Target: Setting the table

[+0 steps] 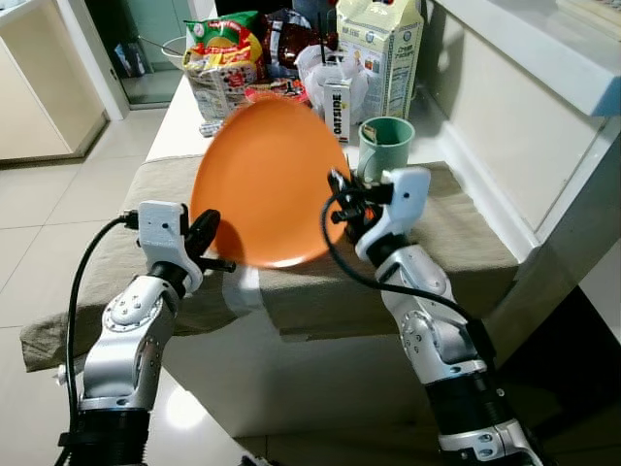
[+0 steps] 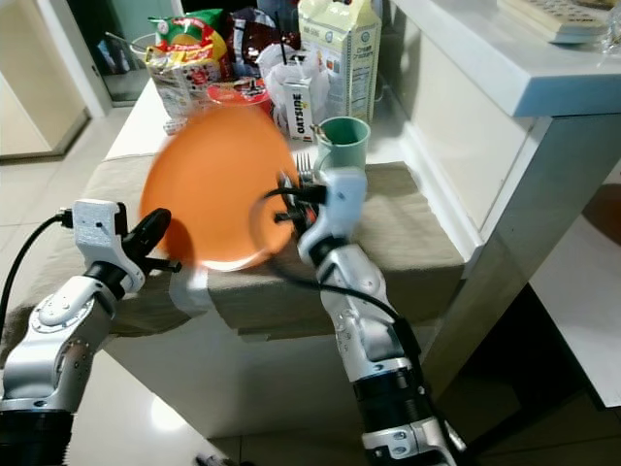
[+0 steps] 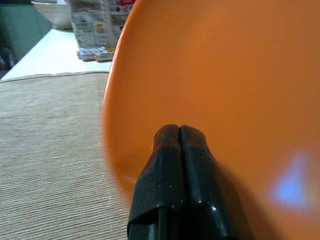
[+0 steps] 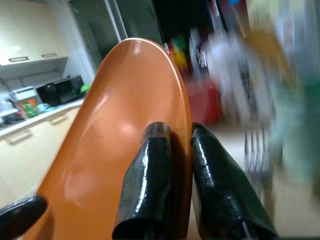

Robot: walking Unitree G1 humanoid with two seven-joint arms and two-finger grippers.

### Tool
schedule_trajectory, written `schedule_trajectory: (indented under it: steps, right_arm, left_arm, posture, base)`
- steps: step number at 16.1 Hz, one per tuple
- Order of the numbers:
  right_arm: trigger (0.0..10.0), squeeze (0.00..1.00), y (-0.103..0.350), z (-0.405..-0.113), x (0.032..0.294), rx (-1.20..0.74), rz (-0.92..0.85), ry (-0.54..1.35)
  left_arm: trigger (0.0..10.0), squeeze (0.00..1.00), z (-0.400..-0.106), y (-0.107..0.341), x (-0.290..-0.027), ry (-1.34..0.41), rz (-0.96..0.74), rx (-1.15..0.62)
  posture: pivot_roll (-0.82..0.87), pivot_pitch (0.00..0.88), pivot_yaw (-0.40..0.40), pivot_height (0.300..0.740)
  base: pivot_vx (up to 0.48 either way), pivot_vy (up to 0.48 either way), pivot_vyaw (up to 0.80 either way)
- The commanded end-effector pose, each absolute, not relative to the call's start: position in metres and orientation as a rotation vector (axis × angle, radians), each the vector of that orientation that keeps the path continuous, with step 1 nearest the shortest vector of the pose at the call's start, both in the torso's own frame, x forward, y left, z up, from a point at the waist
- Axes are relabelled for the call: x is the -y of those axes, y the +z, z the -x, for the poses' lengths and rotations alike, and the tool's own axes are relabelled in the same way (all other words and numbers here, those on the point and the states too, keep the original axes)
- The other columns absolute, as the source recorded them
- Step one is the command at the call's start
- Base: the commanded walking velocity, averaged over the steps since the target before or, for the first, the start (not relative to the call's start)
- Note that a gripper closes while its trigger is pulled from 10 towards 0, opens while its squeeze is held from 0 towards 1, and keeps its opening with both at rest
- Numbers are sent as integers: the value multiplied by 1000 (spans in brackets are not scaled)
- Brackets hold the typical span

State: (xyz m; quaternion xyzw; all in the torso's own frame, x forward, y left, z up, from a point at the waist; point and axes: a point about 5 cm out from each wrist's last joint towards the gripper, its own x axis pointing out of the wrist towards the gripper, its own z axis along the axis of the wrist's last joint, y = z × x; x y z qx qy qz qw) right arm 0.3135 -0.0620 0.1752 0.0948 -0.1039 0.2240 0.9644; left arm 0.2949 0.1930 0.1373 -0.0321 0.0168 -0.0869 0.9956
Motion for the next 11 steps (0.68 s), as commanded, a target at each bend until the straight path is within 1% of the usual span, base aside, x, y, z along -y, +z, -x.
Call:
schedule_trajectory:
  steps: [1, 5, 7, 8, 11]
  right_arm:
    - [0, 98, 148, -314, 81, 125, -49, 353]
    - [0, 90, 138, -309, 81, 94, -68, 362]
    - [0, 90, 142, -310, 78, 121, -95, 362]
    - [0, 90, 149, -310, 76, 161, -105, 368]
    - [0, 90, 197, -307, 67, 383, -86, 420]
  left_arm:
    - [10000, 0, -292, 141, -197, -135, 62, -7]
    - [10000, 0, -284, 132, -186, -149, 43, -29]
    - [10000, 0, -284, 132, -186, -151, 43, -29]
    - [10000, 0, -284, 132, -185, -152, 41, -28]
    - [10000, 0, -280, 129, -178, -169, 49, -39]
  posture:
    - [-83, 20, 94, 740]
    - [-85, 21, 94, 740]
    - [-85, 21, 94, 740]
    - [-84, 21, 97, 740]
    - [-90, 18, 95, 740]
  base:
    - [0, 0, 0]
    - [0, 0, 0]
    - [0, 0, 0]
    - [0, 0, 0]
    - [0, 0, 0]
